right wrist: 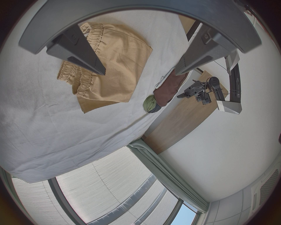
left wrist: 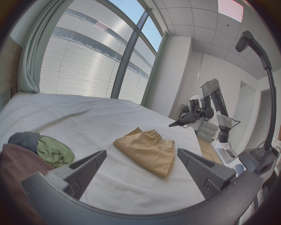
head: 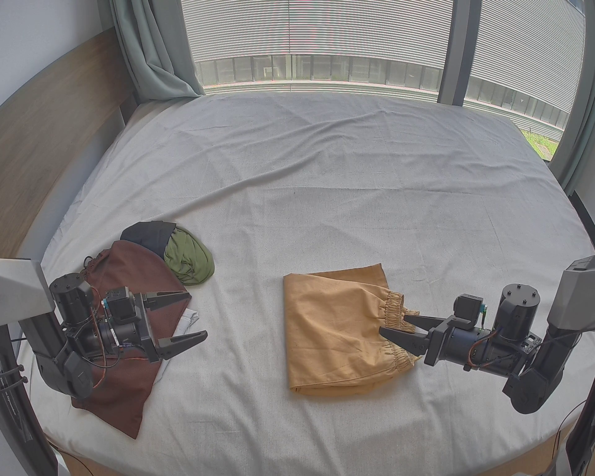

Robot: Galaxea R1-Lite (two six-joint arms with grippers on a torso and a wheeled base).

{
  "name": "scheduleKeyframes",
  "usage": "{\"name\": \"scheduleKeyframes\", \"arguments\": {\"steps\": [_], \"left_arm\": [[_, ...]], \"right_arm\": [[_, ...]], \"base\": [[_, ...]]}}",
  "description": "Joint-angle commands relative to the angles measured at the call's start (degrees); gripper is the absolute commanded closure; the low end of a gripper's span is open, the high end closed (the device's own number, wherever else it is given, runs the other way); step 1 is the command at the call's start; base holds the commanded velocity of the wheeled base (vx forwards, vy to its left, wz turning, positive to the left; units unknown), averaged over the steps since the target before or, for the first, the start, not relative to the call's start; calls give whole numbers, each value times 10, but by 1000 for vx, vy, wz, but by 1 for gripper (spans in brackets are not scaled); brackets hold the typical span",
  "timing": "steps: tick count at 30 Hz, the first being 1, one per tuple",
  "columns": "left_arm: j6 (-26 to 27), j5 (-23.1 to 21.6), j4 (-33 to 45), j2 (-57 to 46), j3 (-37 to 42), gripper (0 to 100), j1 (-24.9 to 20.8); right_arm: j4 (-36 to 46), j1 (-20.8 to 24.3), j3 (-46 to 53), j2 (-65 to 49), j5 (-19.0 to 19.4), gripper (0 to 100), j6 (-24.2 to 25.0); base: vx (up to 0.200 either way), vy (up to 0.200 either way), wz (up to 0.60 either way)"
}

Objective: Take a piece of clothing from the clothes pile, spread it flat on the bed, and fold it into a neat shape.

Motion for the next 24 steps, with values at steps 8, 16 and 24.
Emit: {"name": "scheduleKeyframes", "arguments": {"steps": [8,16,24], "left_arm": [[26,-27,-1,2,-11,0,2],[47,-43,1,4,-7,0,5],[48,-46,1,4,-4,0,5]], "right_arm": [[0,-5,0,44,-2,0,-1],[0,-9,0,81,-4,0,-9],[-1,-26,-1,105,-9,0,-14]], "base": [[0,0,0],[0,0,0],[0,0,0]]}}
